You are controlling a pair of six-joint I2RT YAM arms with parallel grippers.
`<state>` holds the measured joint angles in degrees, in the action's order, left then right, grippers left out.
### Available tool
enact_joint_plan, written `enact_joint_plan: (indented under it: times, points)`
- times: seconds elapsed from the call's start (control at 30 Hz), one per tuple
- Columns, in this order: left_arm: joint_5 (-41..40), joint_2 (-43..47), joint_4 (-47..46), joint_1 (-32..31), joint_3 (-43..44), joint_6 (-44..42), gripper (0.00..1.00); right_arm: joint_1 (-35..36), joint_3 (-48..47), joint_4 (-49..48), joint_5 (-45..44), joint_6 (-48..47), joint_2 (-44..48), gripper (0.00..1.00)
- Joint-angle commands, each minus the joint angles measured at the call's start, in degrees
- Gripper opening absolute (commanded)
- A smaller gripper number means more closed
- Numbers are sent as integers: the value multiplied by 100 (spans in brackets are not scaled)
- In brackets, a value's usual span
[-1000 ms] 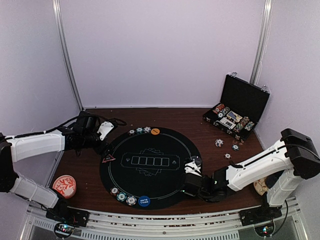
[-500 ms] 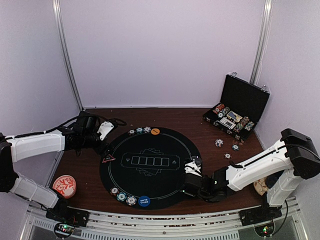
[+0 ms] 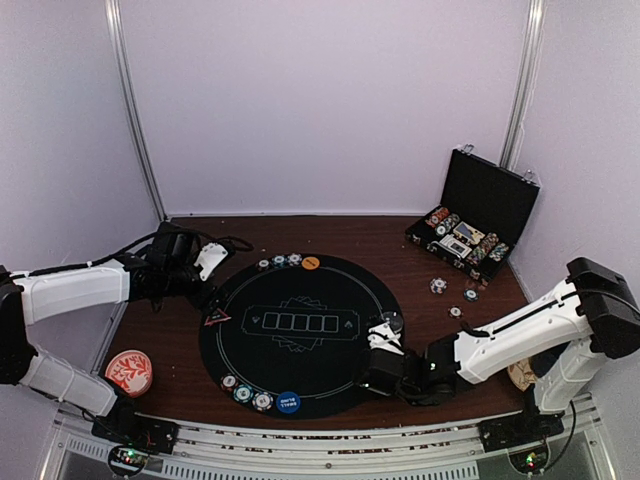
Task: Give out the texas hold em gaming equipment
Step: Pick up the poker card from the corner of the board.
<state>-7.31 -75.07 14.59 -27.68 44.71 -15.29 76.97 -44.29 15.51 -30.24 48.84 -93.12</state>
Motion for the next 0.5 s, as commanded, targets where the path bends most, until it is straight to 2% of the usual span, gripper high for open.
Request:
enact_joint_plan:
  times: [0.0, 0.1, 0.23, 0.47]
  points:
    - [-20, -21, -208, 59, -15, 41, 98, 95, -324, 273, -329, -141, 295, 67]
    - [-25, -23, -202, 59, -15, 47, 98, 107, -473, 436, -421, -247, 411, 78]
    - [-34, -25, -211, 54, -15, 46, 98, 108, -697, 648, -634, -457, 645, 99]
    - [-59, 25, -229, 70, -32, 36, 98, -350, -1179, 997, -749, -1051, 922, 100]
